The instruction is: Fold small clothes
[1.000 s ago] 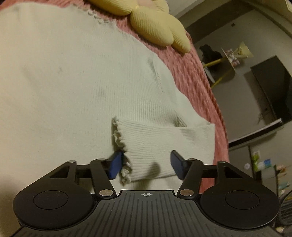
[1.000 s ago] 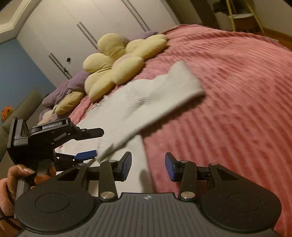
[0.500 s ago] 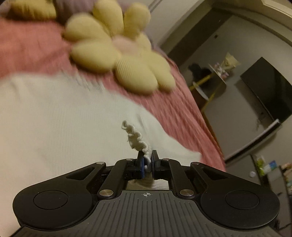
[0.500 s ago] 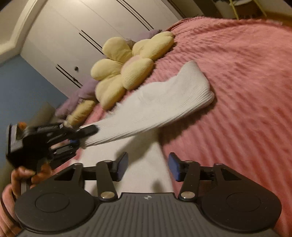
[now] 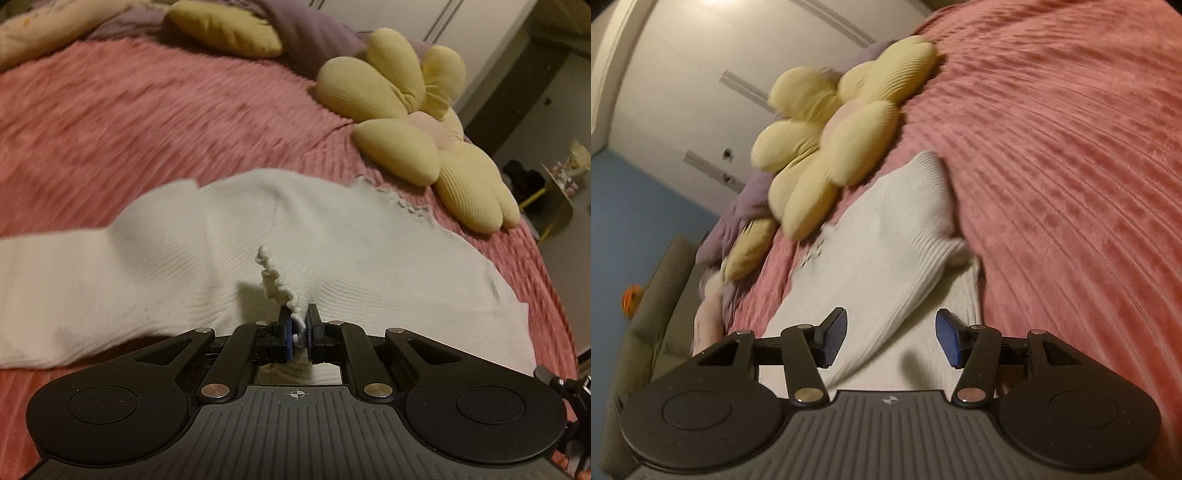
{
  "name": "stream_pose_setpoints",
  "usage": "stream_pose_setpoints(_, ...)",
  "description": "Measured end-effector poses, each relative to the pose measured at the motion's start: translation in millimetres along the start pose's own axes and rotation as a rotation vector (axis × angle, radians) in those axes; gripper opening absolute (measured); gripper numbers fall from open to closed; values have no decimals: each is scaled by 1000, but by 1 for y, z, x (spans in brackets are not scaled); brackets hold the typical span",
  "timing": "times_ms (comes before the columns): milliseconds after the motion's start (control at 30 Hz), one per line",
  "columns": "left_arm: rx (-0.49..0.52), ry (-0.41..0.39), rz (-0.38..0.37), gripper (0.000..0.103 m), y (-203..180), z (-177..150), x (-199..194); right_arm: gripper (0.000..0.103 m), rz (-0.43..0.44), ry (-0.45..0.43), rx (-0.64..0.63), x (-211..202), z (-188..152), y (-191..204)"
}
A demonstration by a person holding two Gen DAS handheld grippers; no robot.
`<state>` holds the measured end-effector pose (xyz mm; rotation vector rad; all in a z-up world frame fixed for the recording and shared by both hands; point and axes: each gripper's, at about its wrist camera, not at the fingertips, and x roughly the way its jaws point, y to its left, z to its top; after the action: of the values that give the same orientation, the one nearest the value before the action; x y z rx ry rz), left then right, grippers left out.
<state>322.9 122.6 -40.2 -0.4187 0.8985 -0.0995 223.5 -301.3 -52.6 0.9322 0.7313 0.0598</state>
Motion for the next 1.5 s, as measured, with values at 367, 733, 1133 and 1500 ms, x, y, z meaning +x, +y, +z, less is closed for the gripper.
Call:
stream_pose_setpoints(367,132,-164,36,9,-6,29,-13,17,-104,-47,-101,18,3,8)
stream_pose_setpoints(733,120,-110,43,9,11,15,5,11,-250,-94,-328,23,-9,31)
stream_pose_setpoints(1133,120,-68,11,9,1,11,18,31,-168,-93,-226,19,-1,19)
stream_pose_setpoints(1500,203,-148,6,9,-29,29,16,6,-257,-202,-367,28,-4,35)
